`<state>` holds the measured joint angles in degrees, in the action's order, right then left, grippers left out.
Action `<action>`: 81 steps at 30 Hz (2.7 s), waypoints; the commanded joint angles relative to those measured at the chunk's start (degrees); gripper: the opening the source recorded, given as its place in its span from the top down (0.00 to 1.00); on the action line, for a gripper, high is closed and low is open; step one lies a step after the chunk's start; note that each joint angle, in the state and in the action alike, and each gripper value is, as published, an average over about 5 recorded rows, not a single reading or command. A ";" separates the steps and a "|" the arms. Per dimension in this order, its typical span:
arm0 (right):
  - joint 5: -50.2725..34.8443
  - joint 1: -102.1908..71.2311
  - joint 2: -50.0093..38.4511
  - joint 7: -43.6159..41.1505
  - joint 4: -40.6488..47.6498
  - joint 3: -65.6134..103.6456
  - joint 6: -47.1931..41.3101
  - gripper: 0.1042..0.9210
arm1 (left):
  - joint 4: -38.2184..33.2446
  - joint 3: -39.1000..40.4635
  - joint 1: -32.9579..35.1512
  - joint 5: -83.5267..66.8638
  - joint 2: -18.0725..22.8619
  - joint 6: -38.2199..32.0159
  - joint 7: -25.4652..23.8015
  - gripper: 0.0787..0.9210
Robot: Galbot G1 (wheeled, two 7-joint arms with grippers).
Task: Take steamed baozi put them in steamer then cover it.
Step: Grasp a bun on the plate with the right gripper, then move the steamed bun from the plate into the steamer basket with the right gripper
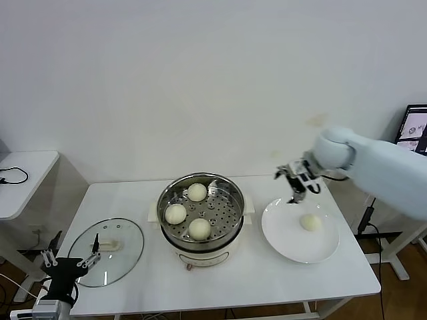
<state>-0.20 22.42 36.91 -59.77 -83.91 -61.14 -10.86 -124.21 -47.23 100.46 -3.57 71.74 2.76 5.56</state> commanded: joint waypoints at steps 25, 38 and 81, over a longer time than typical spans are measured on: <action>17.43 -30.63 5.71 0.68 22.89 26.07 2.65 0.12 | -1.35 -1.77 2.38 0.28 0.43 0.23 -0.13 0.12; 20.36 -29.89 10.67 1.14 28.96 26.44 3.27 0.12 | -0.03 -2.05 1.71 0.15 0.41 0.24 -0.14 0.12; 0.24 -1.53 3.19 -2.46 9.20 7.03 -5.43 0.35 | -0.33 -1.10 0.69 -0.12 0.01 0.27 -0.09 0.12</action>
<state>12.33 4.60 43.09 -62.10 -63.38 -42.46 -11.11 -124.67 -48.56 101.46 -3.66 71.87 2.96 5.48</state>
